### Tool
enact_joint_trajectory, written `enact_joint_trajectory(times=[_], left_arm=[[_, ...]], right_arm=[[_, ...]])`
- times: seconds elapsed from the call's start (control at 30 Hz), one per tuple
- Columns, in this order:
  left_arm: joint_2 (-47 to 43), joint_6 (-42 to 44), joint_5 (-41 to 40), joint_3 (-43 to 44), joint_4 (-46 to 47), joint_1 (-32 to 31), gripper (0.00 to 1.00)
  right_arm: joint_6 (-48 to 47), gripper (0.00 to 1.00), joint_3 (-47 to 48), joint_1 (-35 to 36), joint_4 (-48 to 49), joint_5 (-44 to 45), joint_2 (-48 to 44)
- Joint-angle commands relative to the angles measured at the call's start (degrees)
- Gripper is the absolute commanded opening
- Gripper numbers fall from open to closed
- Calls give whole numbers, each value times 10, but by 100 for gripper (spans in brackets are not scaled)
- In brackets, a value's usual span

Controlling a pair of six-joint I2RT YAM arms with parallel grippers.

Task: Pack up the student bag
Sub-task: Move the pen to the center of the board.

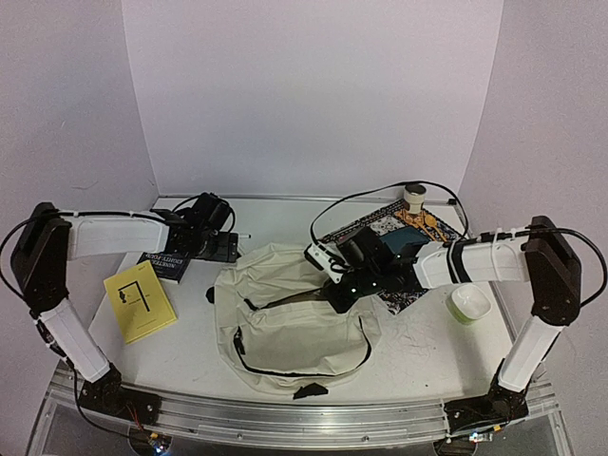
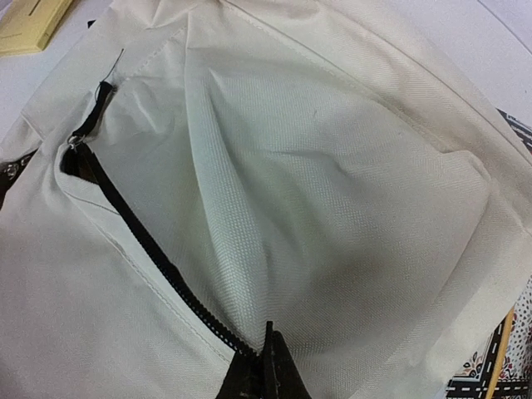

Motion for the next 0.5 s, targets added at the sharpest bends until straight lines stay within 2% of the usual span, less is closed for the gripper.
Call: enact_joint_trajectory(times=[0.0,0.1,0.2,0.3,0.47], left_arm=[[93,36,41,100,37,30,87],[154,47,53,152,38,43,79],[201,53,67,195,40,53,63],[230,59,81,232,42,61,54],[280,58,97,272,42,70,49]], right_arm=[[-32,3,5,0,-26,-62,-14],[-40,3,16,0,-32,-69,-6],[-48,3,26,0,-41,-76,1],[-53,3,34,0,-49,-80,5],[-56,3,44,0,-61,-76,13]])
